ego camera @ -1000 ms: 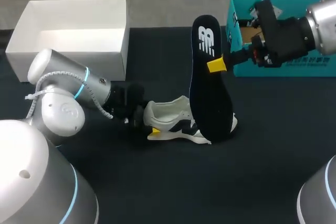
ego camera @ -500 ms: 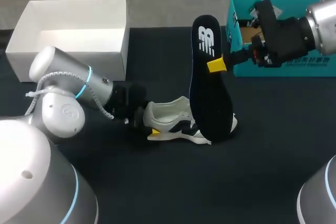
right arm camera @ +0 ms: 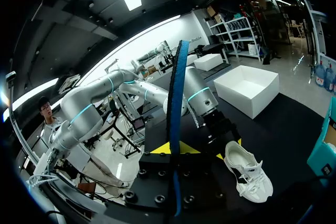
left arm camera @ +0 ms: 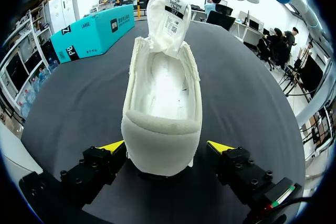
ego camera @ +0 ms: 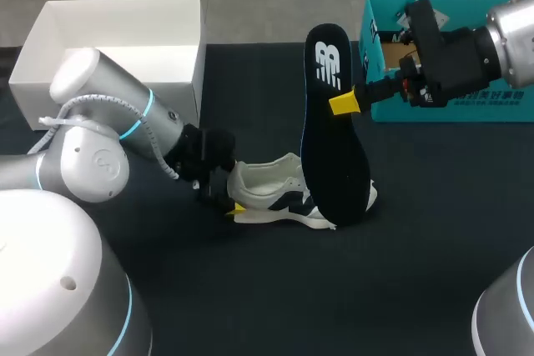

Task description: Take the shoe out of the shoebox, open the shoe tongue, remove and reinsert the insole, then place the shoe into the shoebox

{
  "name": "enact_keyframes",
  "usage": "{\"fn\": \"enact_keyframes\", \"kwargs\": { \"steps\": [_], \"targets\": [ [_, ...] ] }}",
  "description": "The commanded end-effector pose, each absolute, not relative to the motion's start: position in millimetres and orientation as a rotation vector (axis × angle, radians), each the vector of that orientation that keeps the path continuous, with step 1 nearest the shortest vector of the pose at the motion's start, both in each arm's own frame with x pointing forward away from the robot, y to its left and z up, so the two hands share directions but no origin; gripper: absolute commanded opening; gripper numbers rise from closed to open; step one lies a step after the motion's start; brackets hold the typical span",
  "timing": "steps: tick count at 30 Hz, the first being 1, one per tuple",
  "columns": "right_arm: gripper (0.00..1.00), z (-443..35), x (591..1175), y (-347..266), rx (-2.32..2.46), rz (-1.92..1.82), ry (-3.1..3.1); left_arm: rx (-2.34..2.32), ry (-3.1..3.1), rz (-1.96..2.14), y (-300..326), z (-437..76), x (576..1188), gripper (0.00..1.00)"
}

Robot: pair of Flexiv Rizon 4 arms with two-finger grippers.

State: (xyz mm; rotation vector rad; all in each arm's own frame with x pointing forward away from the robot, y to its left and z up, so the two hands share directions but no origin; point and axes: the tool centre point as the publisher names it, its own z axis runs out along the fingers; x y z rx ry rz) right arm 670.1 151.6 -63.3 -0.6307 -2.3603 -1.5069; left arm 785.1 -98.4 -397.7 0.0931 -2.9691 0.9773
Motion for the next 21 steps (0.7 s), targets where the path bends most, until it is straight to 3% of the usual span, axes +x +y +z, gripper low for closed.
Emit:
{"fn": "enact_keyframes", "kwargs": {
  "steps": [1,16,21],
  "targets": [
    [0.0,-64.2,671.4,154.0,-0.632,-1.504,-2.361,0.116,-3.036,0.752,-95.9,-384.5,789.6,1.0],
    [0.0,-64.2,671.4,154.0,-0.632,-1.504,-2.361,0.142,-3.041,0.719,-94.4,-382.9,791.4,1.0],
    [0.0,-64.2,671.4,154.0,-0.632,-1.504,-2.361,0.072,-3.122,0.509,-96.9,-367.6,796.0,1.0]
  ]
}}
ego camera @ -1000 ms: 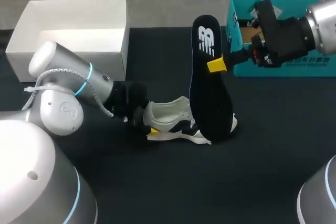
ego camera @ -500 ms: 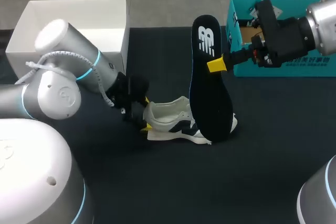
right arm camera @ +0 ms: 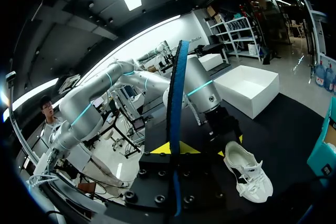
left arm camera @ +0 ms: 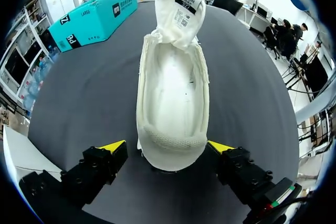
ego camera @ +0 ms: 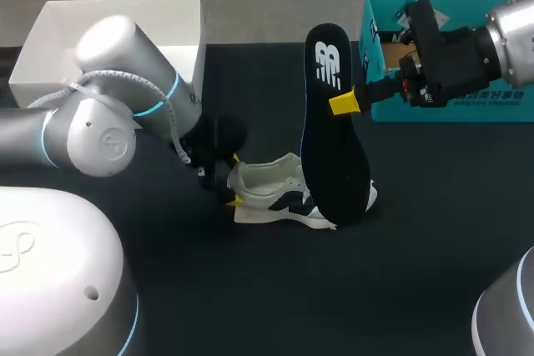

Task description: Take the shoe out of the shoebox, open the shoe tongue, remove and reinsert the insole, then place the shoe into the shoebox

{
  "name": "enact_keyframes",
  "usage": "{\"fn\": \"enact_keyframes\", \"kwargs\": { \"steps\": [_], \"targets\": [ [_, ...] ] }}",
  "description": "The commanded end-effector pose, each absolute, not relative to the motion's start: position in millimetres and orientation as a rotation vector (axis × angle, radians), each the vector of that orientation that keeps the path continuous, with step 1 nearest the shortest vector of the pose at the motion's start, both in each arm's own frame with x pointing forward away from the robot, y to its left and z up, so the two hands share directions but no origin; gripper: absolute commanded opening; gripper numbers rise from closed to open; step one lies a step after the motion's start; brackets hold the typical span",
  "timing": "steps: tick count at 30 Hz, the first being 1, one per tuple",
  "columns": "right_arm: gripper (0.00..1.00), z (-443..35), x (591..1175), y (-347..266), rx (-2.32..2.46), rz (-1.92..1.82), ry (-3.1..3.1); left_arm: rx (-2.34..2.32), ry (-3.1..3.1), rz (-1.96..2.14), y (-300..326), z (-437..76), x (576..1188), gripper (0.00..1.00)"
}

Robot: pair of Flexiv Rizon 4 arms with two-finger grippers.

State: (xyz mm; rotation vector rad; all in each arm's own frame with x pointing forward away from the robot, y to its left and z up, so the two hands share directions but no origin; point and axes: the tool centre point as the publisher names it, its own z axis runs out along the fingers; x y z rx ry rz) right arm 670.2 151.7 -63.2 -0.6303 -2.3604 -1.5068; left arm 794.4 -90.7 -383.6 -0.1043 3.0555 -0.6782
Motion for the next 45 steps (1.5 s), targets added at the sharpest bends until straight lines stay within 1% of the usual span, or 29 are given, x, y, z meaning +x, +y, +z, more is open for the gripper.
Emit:
{"fn": "enact_keyframes", "kwargs": {
  "steps": [1,5,15,26,45],
  "targets": [
    [0.0,-64.2,671.4,154.0,-0.632,-1.504,-2.361,-0.065,3.064,-0.474,-96.0,-363.7,796.0,1.0],
    [0.0,-64.2,671.4,154.0,-0.632,-1.504,-2.361,-0.053,3.085,-0.324,-89.5,-354.0,797.1,1.0],
    [0.0,-64.2,671.4,154.0,-0.632,-1.504,-2.361,-0.044,3.125,-0.186,-83.6,-339.4,799.4,1.0],
    [0.0,-64.2,671.4,154.0,-0.632,-1.504,-2.361,0.0,3.093,-0.157,-83.2,-323.3,799.1,1.0],
    [0.0,-64.2,671.4,154.0,-0.632,-1.504,-2.361,-0.021,3.093,-0.097,-82.0,-323.7,799.6,1.0]
  ]
}}
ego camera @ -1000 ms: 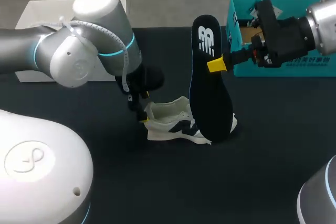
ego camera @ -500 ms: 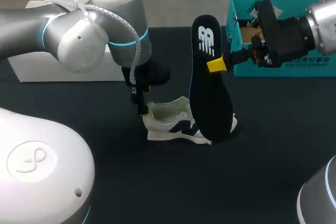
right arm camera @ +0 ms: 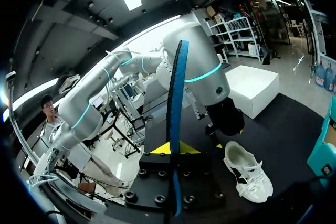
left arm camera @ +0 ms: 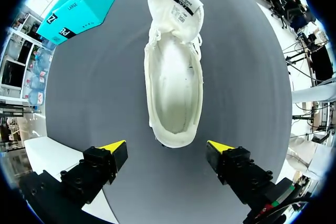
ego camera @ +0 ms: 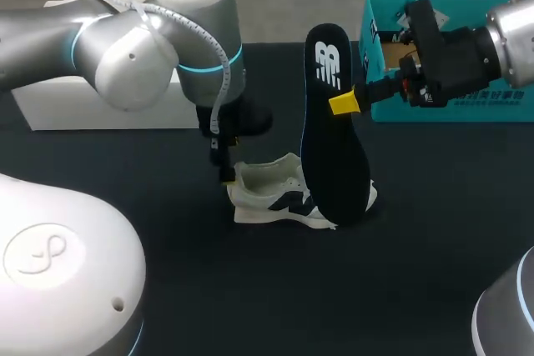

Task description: Take the shoe out of the shoebox, open the shoe tongue, remove and reinsert the insole, then place the shoe into the shoebox

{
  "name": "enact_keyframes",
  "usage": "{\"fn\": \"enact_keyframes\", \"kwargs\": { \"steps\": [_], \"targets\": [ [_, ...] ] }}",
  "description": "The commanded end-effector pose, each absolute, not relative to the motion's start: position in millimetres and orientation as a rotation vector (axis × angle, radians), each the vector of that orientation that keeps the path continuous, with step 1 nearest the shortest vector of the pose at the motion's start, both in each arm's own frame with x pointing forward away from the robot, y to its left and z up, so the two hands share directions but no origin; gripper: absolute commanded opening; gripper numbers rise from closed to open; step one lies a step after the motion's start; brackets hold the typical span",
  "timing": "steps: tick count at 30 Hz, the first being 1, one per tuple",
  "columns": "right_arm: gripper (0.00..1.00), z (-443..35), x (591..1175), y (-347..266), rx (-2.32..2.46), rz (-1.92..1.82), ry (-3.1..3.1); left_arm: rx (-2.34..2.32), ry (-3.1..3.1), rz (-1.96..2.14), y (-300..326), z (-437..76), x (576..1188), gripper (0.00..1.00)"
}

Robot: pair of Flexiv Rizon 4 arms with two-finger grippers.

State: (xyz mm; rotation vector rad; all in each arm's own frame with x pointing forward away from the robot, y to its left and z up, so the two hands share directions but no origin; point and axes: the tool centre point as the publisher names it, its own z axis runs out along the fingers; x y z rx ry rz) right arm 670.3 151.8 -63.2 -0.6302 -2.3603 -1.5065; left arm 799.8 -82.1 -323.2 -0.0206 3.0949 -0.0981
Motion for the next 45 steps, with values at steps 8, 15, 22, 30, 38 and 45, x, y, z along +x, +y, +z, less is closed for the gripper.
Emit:
{"fn": "enact_keyframes", "kwargs": {
  "steps": [8,15,22,30,38,45],
  "targets": [
    [0.0,-64.2,671.4,154.0,-0.632,-1.504,-2.361,-0.021,3.093,-0.097,-82.0,-323.7,799.6,1.0],
    [0.0,-64.2,671.4,154.0,-0.632,-1.504,-2.361,0.072,3.109,-0.168,-92.0,-310.5,800.7,1.0],
    [0.0,-64.2,671.4,154.0,-0.632,-1.504,-2.361,0.122,3.105,-0.183,-118.3,-309.1,815.7,1.0],
    [0.0,-64.2,671.4,154.0,-0.632,-1.504,-2.361,0.201,3.126,-0.206,-150.7,-326.3,833.7,1.0],
    [0.0,-64.2,671.4,154.0,-0.632,-1.504,-2.361,0.228,3.138,-0.221,-175.8,-346.9,847.3,1.0],
    [0.0,-64.2,671.4,154.0,-0.632,-1.504,-2.361,0.254,3.15,-0.268,-194.1,-358.1,854.1,1.0]
  ]
}}
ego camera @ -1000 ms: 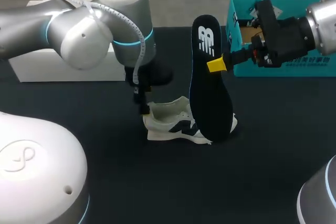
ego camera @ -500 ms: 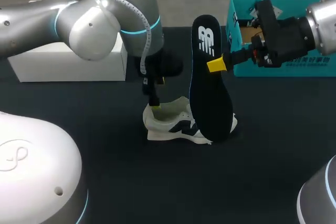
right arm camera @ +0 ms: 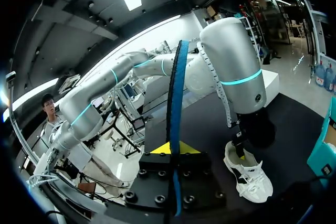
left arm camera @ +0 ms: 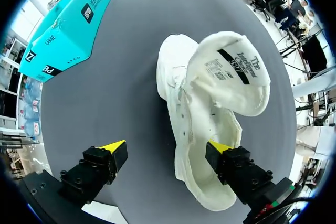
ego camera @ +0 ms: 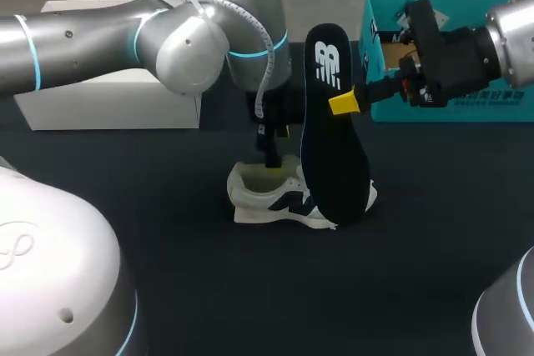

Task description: Take the shoe out of the shoebox, open the shoe tongue, remove and reinsert the insole, then place the shoe into the shoebox

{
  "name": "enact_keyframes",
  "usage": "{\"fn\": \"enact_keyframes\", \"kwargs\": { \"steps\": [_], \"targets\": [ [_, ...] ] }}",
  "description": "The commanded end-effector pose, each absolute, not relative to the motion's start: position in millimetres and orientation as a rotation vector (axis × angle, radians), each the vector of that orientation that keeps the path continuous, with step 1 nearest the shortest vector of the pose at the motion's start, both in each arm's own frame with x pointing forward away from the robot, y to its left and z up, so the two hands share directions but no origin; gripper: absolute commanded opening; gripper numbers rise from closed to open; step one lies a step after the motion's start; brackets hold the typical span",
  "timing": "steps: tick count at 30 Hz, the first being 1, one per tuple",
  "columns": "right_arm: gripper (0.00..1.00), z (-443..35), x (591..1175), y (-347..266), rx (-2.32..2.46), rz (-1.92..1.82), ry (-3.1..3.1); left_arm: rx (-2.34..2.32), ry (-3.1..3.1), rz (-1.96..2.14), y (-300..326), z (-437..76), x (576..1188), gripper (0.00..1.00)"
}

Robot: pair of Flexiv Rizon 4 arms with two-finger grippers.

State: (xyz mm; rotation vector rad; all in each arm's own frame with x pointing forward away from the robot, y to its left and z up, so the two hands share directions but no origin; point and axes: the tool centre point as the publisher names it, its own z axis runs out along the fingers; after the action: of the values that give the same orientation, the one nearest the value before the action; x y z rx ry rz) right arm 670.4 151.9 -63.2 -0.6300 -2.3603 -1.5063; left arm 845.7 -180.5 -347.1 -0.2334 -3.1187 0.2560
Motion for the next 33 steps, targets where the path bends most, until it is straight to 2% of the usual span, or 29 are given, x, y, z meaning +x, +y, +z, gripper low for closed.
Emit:
{"fn": "enact_keyframes", "kwargs": {
  "steps": [1,5,9,13,15,21,23,24,33],
  "targets": [
    [0.0,-64.2,671.4,154.0,-0.632,-1.504,-2.361,-0.246,-3.096,0.255,-196.4,-359.1,854.0,1.0],
    [0.0,-64.2,671.4,154.0,-0.632,-1.504,-2.361,-0.245,-3.097,0.251,-202.8,-363.9,856.0,0.98],
    [0.0,-64.2,671.4,154.0,-0.632,-1.504,-2.361,-0.257,-3.09,0.257,-203.2,-364.1,853.7,0.82],
    [0.0,-64.2,671.4,154.0,-0.632,-1.504,-2.361,-0.262,-3.07,0.274,-201.3,-363.3,849.5,0.76],
    [0.0,-64.2,671.4,154.0,-0.632,-1.504,-2.361,-0.257,-3.062,0.282,-199.9,-362.4,846.8,0.62],
    [0.0,-64.2,671.4,154.0,-0.632,-1.504,-2.361,-0.267,-3.051,0.279,-196.8,-363.0,833.9,0.41],
    [0.0,-64.2,671.4,154.0,-0.632,-1.504,-2.361,-0.269,-3.054,0.266,-197.0,-365.0,830.7,0.19],
    [0.0,-64.2,671.4,154.0,-0.632,-1.504,-2.361,-0.272,-3.049,0.263,-196.9,-366.1,829.1,0.0],
    [0.0,-64.2,671.4,154.0,-0.632,-1.504,-2.361,-0.245,-3.061,0.241,-190.9,-364.9,819.1,0.0]
  ]
}}
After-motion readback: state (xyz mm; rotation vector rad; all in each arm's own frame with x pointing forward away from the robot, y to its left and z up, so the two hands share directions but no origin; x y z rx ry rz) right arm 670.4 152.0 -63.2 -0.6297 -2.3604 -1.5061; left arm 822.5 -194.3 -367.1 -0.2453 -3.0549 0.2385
